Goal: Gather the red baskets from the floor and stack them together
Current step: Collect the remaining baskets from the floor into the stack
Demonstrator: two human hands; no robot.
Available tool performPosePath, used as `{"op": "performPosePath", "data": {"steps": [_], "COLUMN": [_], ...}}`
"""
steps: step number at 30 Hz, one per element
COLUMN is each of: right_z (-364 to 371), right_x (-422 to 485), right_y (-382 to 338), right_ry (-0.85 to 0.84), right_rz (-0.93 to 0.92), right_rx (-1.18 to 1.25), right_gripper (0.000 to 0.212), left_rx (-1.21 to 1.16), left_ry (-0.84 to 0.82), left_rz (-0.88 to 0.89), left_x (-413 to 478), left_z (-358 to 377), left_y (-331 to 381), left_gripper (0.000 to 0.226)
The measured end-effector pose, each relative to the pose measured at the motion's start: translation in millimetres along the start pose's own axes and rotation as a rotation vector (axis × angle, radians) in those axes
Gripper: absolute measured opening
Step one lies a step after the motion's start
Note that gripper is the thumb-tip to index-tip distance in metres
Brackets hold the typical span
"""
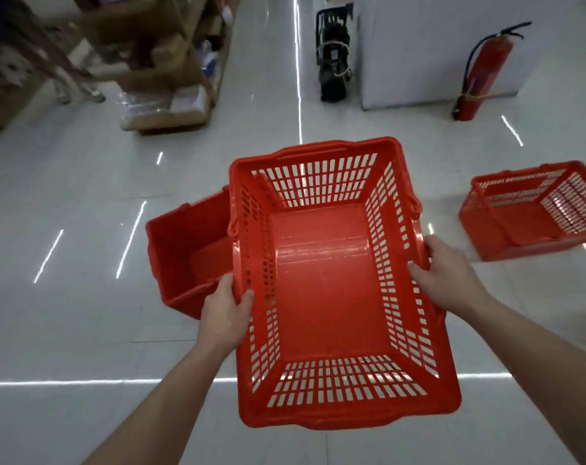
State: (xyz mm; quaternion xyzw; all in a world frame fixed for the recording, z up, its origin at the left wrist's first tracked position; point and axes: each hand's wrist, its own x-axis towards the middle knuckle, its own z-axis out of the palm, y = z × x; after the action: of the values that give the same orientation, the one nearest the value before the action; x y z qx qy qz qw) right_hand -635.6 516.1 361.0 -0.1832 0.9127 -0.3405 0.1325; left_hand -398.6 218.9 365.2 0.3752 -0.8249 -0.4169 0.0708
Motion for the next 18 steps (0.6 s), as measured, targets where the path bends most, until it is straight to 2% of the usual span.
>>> {"op": "performPosePath", "data": {"steps": [6, 10, 14, 18], "right_z": [48.5, 67.9, 86.3, 105.3], "right_x": [42.8, 71.8, 101.6, 127.7], "right_y": [-135.5, -206.7, -243.0, -256.8], "right_ry": [-0.052, -0.082, -0.069, -0.077], "right_rz": [-0.078, -0.121, -0.125, -0.083], "right_rx": [0.02, 0.05, 0.121, 0.213], "right_gripper": [0.038, 0.036, 0.034, 0.021], "left_rx": [-0.012, -0.01, 0.056, 0.159], "left_ry": [0.141, 0.211, 0.236, 0.258], "left_rz": [-0.006, -0.026, -0.056, -0.08], "left_x": [40.6, 72.7, 120.6, 175.3], "left_z": [-117.0, -180.4, -219.5, -240.0], "left_y": [-35.3, -38.3, -29.3, -16.7], "left_gripper": [0.017, 0.018, 0.02, 0.021]}}
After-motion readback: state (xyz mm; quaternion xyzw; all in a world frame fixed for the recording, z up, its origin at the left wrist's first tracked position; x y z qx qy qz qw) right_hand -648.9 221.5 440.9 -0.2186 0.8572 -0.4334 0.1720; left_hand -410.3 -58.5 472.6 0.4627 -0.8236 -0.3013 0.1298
